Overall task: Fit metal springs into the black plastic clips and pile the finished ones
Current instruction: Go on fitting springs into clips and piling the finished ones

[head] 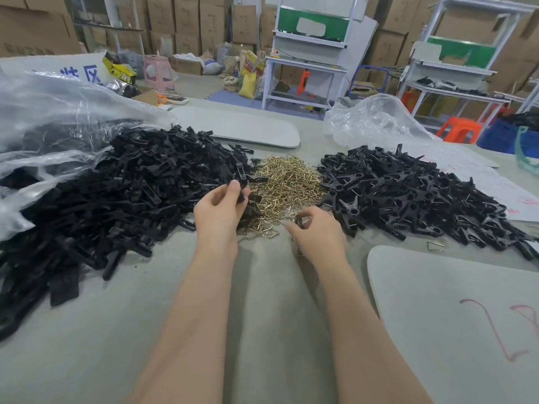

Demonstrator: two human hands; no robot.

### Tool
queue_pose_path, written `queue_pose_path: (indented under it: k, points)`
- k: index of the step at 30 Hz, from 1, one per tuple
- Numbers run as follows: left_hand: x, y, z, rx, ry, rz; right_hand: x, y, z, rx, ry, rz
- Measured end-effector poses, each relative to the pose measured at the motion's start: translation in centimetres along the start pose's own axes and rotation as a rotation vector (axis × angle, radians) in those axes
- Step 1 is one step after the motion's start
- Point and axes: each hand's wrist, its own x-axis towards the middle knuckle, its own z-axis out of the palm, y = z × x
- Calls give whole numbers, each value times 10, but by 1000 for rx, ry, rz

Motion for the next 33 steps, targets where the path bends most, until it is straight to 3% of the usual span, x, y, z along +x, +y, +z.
queue_pose_path:
  k: [3,6,10,13,17,22,27,33]
  points:
    - [0,4,-3,-106,4,-16,0,-1,-2,74,103,-68]
    - [1,4,-2,-68,15,18,-4,-8,-6,300,182,-192]
    - [-1,5,1,-25,20,112,-14,-32,6,611,-83,-316]
    - [-3,7,3,-13,10,186,-12,-33,16,311,-84,-339]
    - [-4,2,5,46,3,179,-7,-19,21,-133,-45,-185]
    - [-2,-7,5,139,-33,82,-11,-27,34,-219,9,-171]
    - [1,-11,3,243,-65,82,-8,-23,29,-29,-4,-207]
    - [-3,-21,1,919,-199,400,2,-4,-10,741,16,-36]
